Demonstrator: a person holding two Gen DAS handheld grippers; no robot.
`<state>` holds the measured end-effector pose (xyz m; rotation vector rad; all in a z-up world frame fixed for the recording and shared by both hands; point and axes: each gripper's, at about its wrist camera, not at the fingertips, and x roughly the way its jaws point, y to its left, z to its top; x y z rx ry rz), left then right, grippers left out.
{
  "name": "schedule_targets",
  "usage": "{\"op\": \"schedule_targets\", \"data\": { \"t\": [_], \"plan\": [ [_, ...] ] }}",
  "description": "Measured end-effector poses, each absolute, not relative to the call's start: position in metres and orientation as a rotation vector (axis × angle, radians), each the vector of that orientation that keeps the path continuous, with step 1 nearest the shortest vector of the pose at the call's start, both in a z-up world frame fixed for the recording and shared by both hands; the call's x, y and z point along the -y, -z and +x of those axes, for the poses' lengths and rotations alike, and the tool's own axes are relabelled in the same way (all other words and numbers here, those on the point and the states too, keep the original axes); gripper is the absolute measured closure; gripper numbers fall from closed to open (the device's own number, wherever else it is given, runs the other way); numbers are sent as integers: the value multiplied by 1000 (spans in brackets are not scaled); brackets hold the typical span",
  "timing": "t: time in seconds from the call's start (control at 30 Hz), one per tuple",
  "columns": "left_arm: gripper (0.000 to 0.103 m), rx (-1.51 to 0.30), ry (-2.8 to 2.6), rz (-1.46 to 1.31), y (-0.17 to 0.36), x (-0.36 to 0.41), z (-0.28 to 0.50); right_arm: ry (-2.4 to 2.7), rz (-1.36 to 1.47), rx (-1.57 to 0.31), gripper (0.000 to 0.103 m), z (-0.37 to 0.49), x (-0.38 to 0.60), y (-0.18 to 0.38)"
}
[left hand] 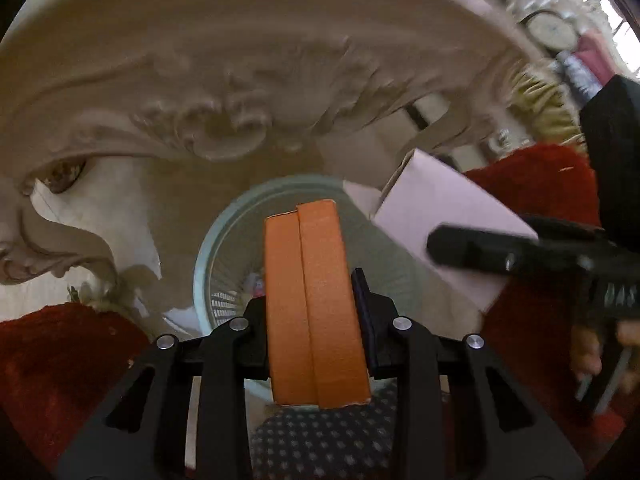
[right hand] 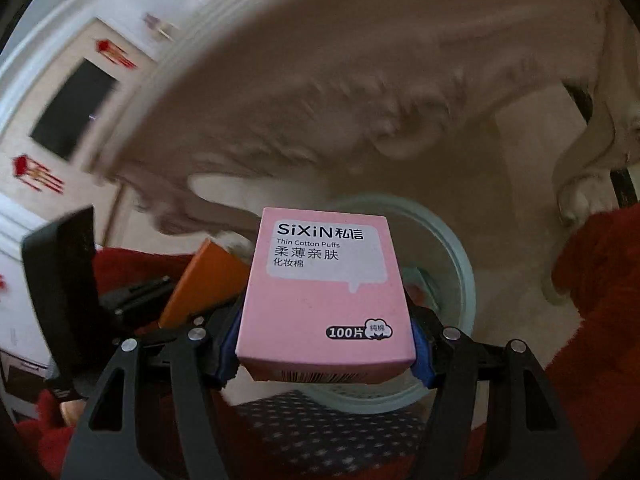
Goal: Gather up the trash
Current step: 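Carry both boxes over the wastebasket, then open both grippers to drop the boxes into the wastebasket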
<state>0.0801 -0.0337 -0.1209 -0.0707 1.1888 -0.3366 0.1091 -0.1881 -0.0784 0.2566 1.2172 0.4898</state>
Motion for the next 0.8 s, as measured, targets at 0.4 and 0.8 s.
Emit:
{"op": "schedule_targets", "data": {
  "t": [0.4,0.8],
  "plan": [
    [29,-1326,205,-94,185,22,104,-340,104,-1333,26,133,179,129],
    [29,-1273,228,-52,179,26,97,-386,116,-1277,26,108,183,127]
  ]
}}
